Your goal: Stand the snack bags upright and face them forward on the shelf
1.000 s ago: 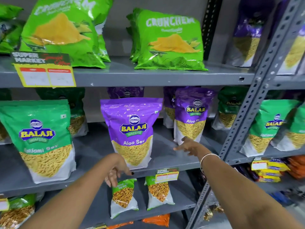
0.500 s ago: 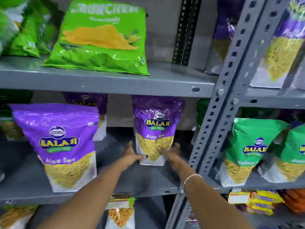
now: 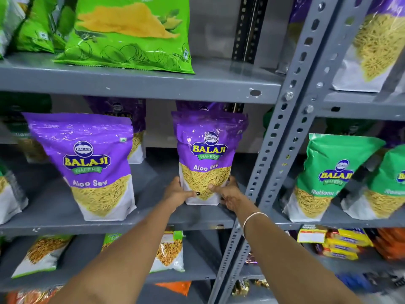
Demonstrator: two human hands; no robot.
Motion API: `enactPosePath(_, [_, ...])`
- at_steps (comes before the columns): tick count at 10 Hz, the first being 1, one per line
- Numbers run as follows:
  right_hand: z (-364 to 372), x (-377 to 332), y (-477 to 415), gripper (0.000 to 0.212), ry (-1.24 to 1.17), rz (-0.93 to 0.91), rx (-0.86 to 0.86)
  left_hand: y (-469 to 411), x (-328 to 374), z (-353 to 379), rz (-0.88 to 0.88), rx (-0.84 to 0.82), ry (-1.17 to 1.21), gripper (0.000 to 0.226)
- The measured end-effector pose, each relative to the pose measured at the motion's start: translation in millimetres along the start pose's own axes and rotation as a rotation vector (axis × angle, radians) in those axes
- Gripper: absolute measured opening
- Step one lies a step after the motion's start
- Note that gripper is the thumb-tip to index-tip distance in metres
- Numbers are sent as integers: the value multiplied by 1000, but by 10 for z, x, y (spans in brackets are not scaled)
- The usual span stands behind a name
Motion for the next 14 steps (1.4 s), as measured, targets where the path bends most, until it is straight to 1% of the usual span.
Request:
enactPosePath(1, [21, 4, 175, 49, -12, 33, -59, 142, -39, -18, 10, 14, -51, 48])
enactPosePath(2, [21, 35, 322, 22, 7, 73, -79, 295, -77, -26, 1, 25, -112, 57])
enactPosePath(3, [-19, 108, 228, 32, 25, 75, -102, 392, -70, -38, -1, 26, -159, 63])
enactPosePath(5, [-35, 218, 32, 69, 207, 28, -116, 486, -53, -61, -13, 28, -200, 65])
enactPosePath(6, [-77, 298, -120, 87, 254, 22, -112, 494, -49, -53, -15, 29, -208, 65])
enactPosePath(7, [-91, 277, -93, 72, 276, 51, -88, 496, -41, -42, -15, 34, -221, 64])
enactPosePath(9, [-42, 133, 147, 60, 275, 52, -71, 488, -54, -18, -10, 31, -204, 63])
enactPosePath(10, [-33, 139, 181, 54, 244, 53, -98, 478, -65, -19, -15, 37, -188, 63])
enactPosePath(11, [-36, 136, 173, 53, 201, 26, -103, 497, -53, -21, -7, 39, -175, 64])
enactPosePath(13, [-17, 141, 170, 59, 233, -14, -115, 525, -13, -20, -18, -25, -200, 75])
enactPosePath(14, [-73, -83, 358, 85, 375, -118, 79, 639, 174, -239, 146, 102, -263, 84])
Point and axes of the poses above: each hand's wrist, its own y-axis away from the middle knuckle, its own z-axis out of the palm, x = y × z, the point moved 7 cm from there along -y, towards the middle knuckle, and after that the axes turned 1 degree about y, right-handed, at the moved point
